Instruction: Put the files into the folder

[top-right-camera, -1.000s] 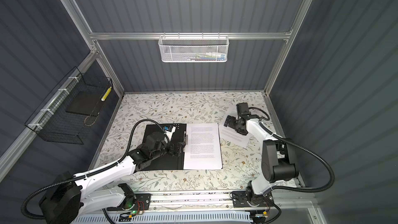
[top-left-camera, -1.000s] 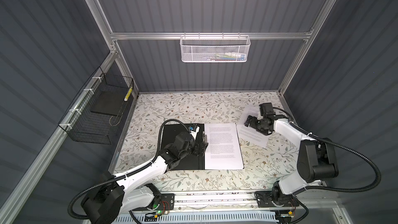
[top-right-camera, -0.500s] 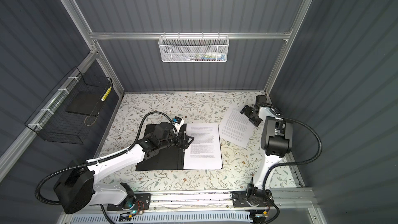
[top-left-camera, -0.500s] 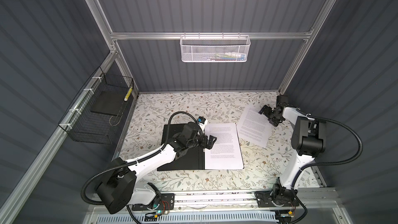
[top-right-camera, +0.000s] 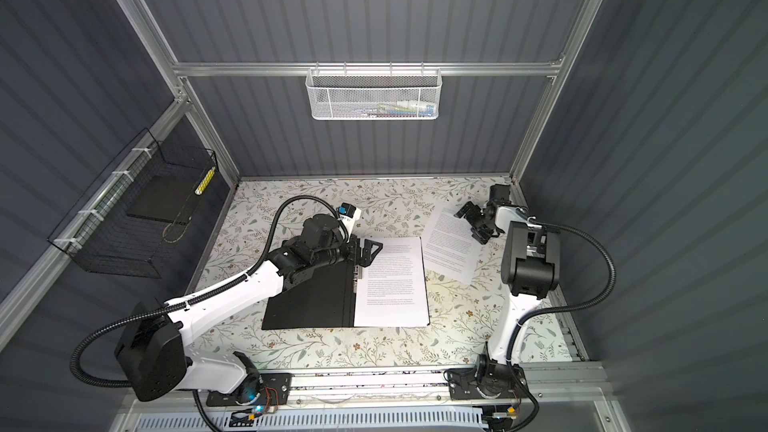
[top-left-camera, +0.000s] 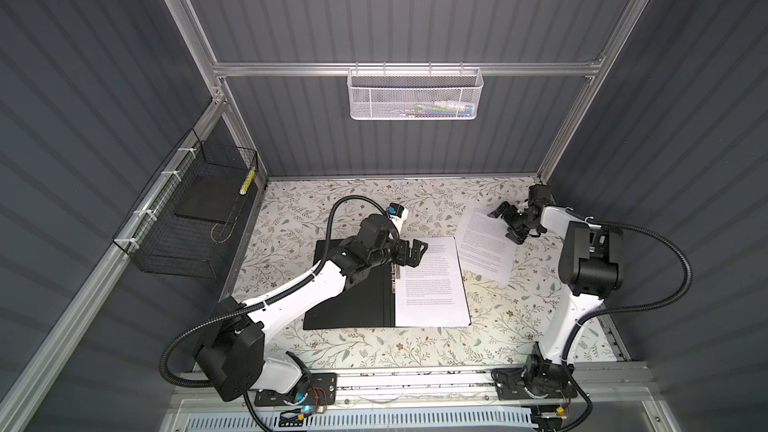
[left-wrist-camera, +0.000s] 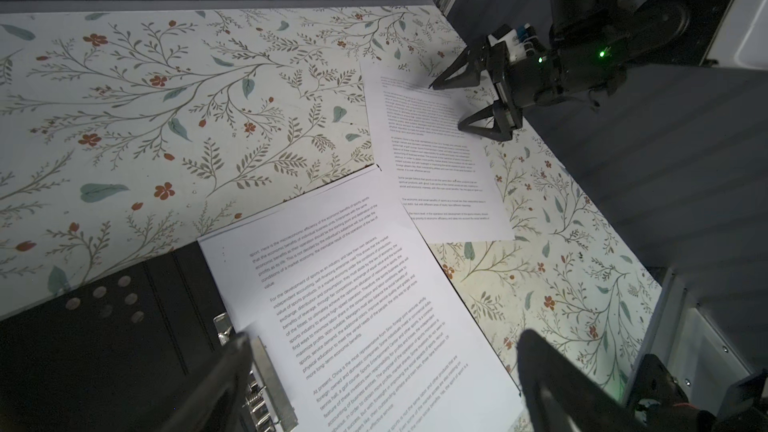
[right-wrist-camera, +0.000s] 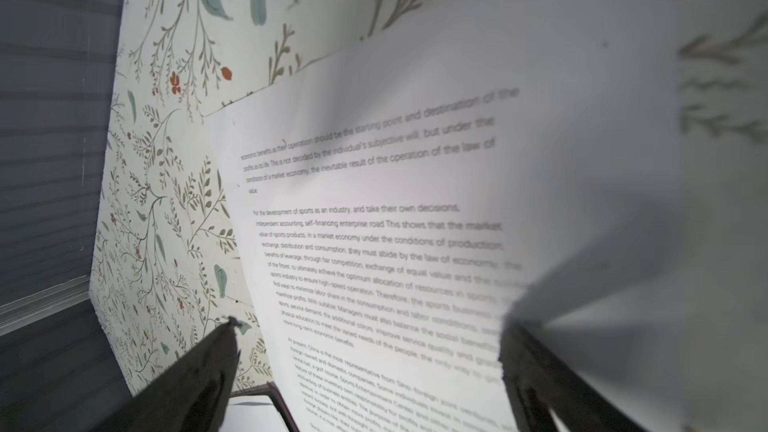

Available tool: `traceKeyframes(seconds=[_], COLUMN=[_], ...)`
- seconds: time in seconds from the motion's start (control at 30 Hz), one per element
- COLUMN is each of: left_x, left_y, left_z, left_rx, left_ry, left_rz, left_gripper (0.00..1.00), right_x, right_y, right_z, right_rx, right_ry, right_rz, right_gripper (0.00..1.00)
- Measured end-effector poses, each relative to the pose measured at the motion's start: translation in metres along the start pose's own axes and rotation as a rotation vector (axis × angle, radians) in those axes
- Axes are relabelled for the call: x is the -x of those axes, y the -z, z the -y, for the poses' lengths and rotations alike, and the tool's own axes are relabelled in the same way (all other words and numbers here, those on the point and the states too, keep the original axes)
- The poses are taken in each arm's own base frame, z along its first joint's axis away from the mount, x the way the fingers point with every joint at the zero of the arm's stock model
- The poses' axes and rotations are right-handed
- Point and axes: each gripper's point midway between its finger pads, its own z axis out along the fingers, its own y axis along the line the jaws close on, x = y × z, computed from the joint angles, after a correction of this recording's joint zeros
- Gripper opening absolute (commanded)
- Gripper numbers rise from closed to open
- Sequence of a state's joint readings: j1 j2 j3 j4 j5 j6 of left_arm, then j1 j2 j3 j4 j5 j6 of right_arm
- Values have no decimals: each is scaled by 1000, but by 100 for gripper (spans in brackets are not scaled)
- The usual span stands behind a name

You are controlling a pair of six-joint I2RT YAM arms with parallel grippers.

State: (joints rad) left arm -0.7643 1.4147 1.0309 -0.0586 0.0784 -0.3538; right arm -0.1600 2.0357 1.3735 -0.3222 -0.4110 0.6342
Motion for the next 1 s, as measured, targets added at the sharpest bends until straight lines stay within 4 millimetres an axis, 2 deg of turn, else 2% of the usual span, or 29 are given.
traceKeyframes(seconds=[0.13, 0.3, 0.47, 0.57, 0.63, 0.77, 0.9, 1.0], left_x=[9, 8, -1, -7, -10, -11, -9, -11], left_y=[-2, -17, -43, -65, -82, -119, -153, -175], left_z=[4, 6, 12, 13, 14, 13, 11, 9], left_rx=[-6, -16, -61, -82, -93, -102, -110, -113], left_ry=[6, 20, 36, 41, 43, 33, 25, 24], left_rz=[6, -39, -116, -166, -196, -241, -266, -287], left_gripper=[99, 89, 75, 66, 63, 52, 51, 51], right_x=[-22, -58, -98, -109, -104, -69, -28, -3], right_y=[-3, -5, -8, -8, -4, 12, 26, 27], right_z=[-14, -30, -48, -56, -56, -56, -43, -28], right_rx=[44, 90, 125, 135, 121, 87, 65, 42], right_ry=[19, 44, 88, 116, 132, 165, 136, 103], right_rz=[-33, -87, -150, -170, -158, -60, 19, 51], right_gripper=[99, 99, 99, 99, 99, 99, 99, 99])
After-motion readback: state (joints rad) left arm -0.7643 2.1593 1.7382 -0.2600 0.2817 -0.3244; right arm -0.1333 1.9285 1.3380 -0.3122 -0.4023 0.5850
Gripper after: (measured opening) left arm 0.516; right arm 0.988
